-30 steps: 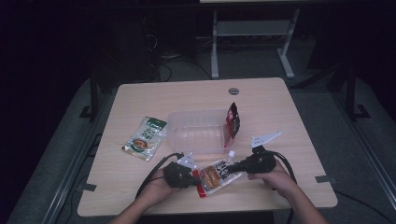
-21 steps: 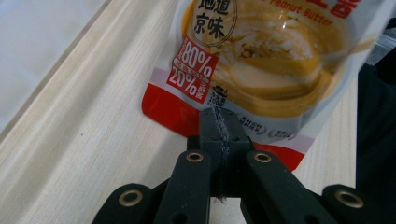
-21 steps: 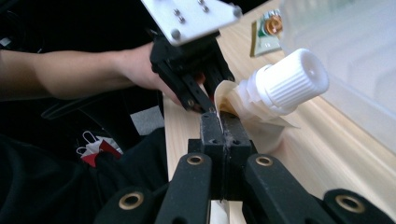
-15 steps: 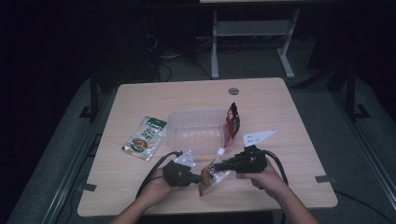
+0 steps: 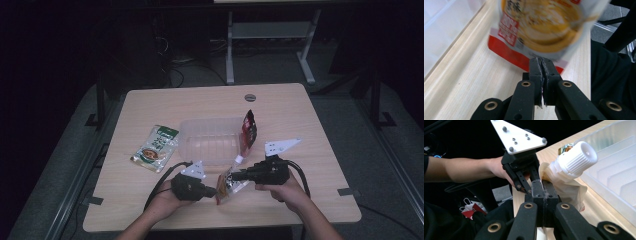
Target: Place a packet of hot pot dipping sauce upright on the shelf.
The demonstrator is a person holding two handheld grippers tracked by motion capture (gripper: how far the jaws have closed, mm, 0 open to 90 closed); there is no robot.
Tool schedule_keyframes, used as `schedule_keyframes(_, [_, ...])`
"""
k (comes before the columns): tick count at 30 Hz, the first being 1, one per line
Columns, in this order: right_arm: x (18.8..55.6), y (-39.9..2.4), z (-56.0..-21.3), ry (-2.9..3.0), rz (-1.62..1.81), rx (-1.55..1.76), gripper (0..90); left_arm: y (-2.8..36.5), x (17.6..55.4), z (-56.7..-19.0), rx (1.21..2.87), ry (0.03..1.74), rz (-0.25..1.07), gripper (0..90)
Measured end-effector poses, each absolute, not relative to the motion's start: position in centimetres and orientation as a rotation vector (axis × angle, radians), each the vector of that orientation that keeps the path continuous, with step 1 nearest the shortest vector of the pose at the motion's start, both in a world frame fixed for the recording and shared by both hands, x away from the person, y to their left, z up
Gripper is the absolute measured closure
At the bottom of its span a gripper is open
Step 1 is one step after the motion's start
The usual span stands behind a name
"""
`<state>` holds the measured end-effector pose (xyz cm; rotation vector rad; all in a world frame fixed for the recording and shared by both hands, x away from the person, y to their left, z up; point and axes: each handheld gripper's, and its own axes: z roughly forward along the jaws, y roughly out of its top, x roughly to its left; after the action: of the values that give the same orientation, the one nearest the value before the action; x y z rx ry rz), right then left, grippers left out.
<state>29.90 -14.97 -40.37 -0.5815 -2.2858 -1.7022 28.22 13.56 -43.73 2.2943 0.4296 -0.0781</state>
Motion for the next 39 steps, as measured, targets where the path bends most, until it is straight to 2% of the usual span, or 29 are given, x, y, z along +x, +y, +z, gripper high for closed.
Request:
schedule_keyframes(6, [29.9, -15.2, -39.8, -2.322, -1.709, -0.582, 89.9, 15.5, 28.2, -42.9, 2.285, 0.441, -0.073, 79.8])
schedule_keyframes(8, [29.8, -15.2, -39.5, -2.344, -1.704, -0.573, 89.9, 16.2, 28.1, -42.7, 2.281, 0.469, -0.071, 73.8])
schedule_keyframes(9, [29.7, -15.1, -39.3, -2.360, -1.700, -0.578, 89.9, 17.0, 28.1, -42.6, 2.286, 0.482, -0.096, 66.0])
schedule_keyframes(13, [29.6, -14.9, -38.7, -2.388, -1.678, -0.591, 89.9, 17.9, 27.7, -42.6, 2.304, 0.491, -0.075, 54.2])
schedule_keyframes(23, [30.1, -14.1, -36.7, -2.419, -1.671, -0.580, 89.8, 21.2, 26.3, -43.2, 2.334, 0.495, -0.056, 34.0])
schedule_keyframes(31, [31.0, -13.6, -34.9, -2.419, -1.709, -0.560, 89.8, 22.5, 26.2, -43.9, 2.311, 0.544, -0.017, 28.6])
schedule_keyframes(39, [32.5, -13.4, -32.8, -2.410, -1.774, -0.546, 89.8, 22.7, 26.3, -44.2, 2.291, 0.567, 0.001, 27.2])
